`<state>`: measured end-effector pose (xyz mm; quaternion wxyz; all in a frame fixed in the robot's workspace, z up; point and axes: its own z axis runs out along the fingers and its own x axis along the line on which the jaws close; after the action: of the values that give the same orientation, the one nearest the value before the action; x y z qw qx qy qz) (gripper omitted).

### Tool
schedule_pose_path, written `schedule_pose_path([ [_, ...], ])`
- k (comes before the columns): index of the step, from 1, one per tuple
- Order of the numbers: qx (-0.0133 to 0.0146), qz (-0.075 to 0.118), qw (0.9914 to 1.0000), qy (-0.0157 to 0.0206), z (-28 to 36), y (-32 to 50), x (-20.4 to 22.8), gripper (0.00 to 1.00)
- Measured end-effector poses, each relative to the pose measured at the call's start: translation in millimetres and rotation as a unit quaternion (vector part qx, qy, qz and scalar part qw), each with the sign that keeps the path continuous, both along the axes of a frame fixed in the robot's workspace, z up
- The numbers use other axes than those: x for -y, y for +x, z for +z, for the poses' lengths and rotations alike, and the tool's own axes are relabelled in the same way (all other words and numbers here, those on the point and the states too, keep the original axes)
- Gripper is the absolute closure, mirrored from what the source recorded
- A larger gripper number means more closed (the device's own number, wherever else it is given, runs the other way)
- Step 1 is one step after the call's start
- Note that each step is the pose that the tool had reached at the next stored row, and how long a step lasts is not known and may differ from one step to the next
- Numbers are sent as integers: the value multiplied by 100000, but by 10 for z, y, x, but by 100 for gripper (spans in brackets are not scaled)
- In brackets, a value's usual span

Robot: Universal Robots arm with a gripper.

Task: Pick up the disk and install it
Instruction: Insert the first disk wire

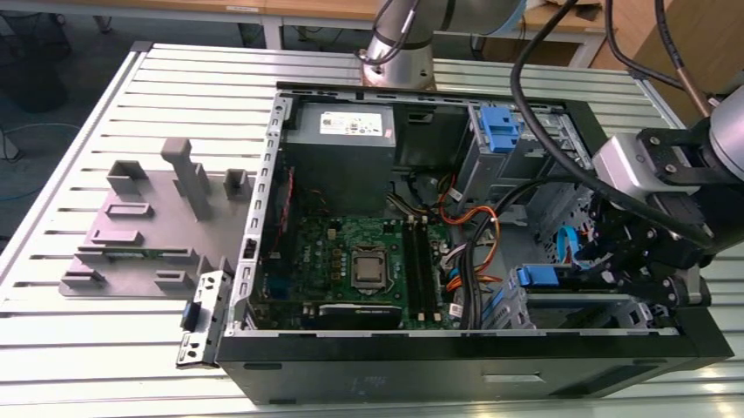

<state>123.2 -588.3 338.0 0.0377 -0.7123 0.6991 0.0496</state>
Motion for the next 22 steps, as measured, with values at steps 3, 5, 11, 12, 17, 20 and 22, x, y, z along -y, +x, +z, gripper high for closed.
schedule_pose_path([
  [3, 2, -1, 100000, 5, 56, 0, 0, 71],
  [5, 1, -1, 100000, -2, 86, 0, 0, 71],
  [11, 1, 1, 100000, -1, 101, 0, -3, 71],
  [12, 2, 0, 100000, -9, 101, 0, -6, 71],
  [17, 4, 6, 100000, -1, 100, 3, -8, 71],
  [20, 3, 1, 100000, 4, 99, 33, -8, 71],
  [22, 4, 0, 100000, 0, 100, 56, -8, 71],
])
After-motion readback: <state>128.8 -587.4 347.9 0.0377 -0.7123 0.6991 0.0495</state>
